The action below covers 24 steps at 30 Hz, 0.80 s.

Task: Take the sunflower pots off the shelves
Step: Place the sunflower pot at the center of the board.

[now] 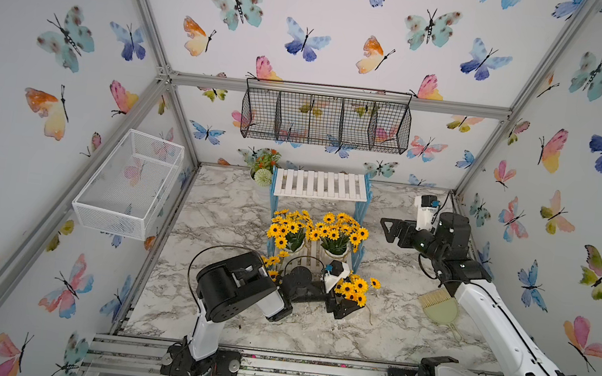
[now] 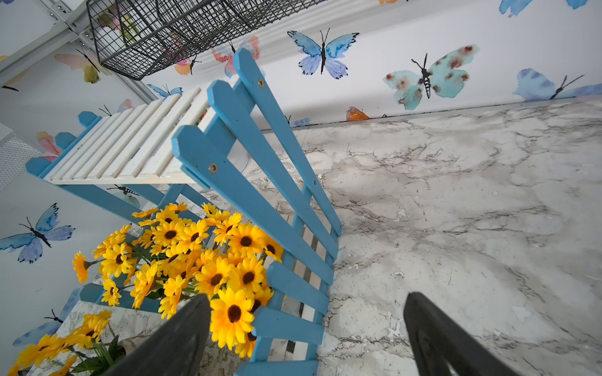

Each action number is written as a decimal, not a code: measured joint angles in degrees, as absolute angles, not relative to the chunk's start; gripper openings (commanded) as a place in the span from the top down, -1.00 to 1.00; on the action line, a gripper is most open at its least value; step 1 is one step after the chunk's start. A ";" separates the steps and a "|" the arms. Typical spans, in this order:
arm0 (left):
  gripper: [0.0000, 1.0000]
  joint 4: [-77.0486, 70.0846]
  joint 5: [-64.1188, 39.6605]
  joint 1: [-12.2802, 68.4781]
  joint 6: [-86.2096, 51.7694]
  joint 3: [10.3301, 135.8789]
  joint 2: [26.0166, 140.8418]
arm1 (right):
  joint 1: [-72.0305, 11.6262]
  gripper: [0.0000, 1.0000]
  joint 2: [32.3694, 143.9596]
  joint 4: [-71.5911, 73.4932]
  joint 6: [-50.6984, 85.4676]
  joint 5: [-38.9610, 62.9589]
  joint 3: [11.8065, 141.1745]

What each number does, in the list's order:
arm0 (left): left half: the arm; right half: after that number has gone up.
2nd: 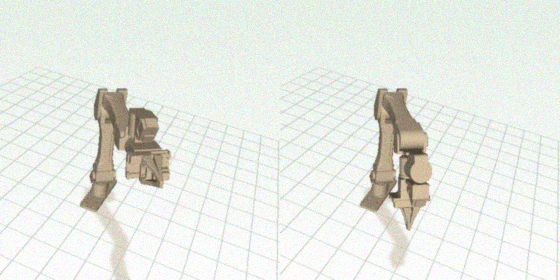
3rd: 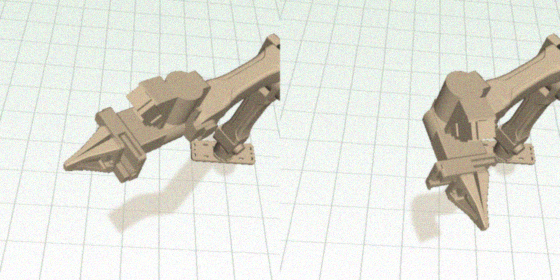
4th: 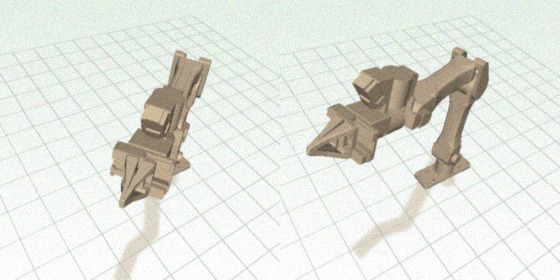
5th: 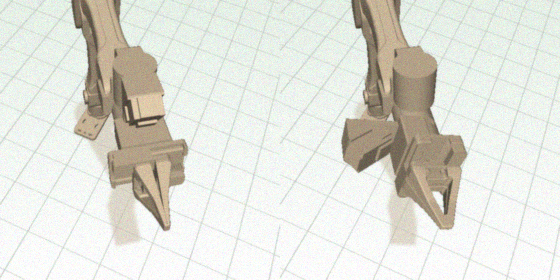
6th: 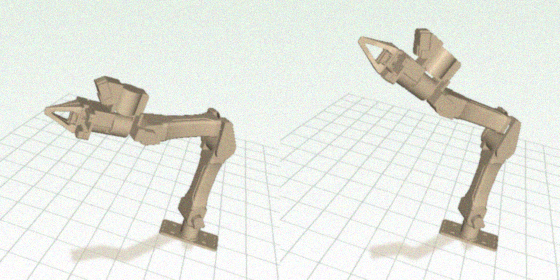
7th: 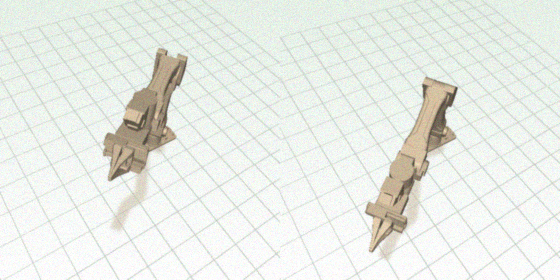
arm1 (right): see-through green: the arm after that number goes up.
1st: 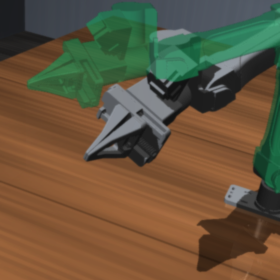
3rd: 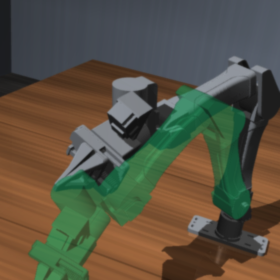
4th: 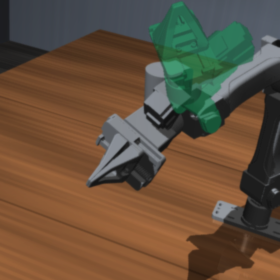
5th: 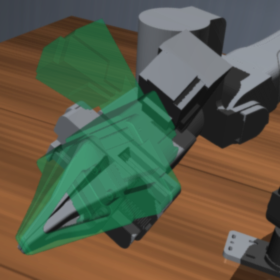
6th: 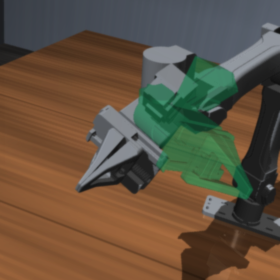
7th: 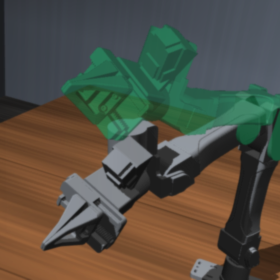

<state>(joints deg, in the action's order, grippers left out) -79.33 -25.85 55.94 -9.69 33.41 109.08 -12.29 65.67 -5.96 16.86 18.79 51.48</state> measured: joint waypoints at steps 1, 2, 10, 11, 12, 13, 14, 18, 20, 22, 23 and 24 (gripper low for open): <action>-0.97 -78.28 -25.85 55.94 -9.10 33.74 108.40 | -12.29 -0.91 65.63 -5.96 16.86 18.79 51.48; -0.97 -77.19 -25.85 55.94 -8.49 34.13 107.70 | -12.29 -0.91 65.56 -5.96 16.86 18.79 51.48; -0.97 -67.75 -25.82 55.94 -5.61 35.86 100.92 | -12.29 -0.91 64.49 -6.02 16.23 18.83 52.12; -0.97 -65.93 -25.82 55.94 -5.02 36.56 99.46 | -12.29 -0.91 64.27 -6.02 16.05 18.83 52.16; -0.97 -64.31 -25.80 55.94 -4.36 37.28 98.10 | -12.29 -0.91 64.14 -6.09 15.99 18.87 52.23; -0.97 -62.26 -25.74 55.94 -3.64 38.22 96.42 | -12.29 -0.91 63.99 -6.26 15.90 19.03 52.40; -0.97 -60.31 -25.58 55.94 -2.81 39.13 94.72 | -12.29 -0.91 63.96 -6.72 15.86 19.31 52.86; -0.97 -52.25 -23.53 55.88 -0.16 42.74 88.12 | -12.29 -0.89 63.96 -8.19 15.64 21.45 55.59; -0.97 -47.44 -21.67 55.66 0.54 45.01 84.88 | -12.29 -0.86 64.07 -8.78 15.40 23.22 57.67; -0.97 -42.22 -19.05 55.20 1.10 47.59 81.76 | -12.29 -0.80 64.71 -9.85 15.35 24.95 59.99; -0.97 -39.62 -17.50 54.78 1.30 48.93 80.23 | -12.29 -0.77 65.28 -10.50 15.29 25.82 61.34; -0.97 -37.58 -16.19 54.33 1.43 49.84 78.98 | -12.29 -0.75 65.80 -11.25 15.16 26.44 62.43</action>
<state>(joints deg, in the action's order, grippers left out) -37.58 -16.19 54.33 1.43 49.84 78.98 -12.29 65.80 -11.25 15.16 26.44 62.43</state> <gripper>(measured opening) 0.984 0.897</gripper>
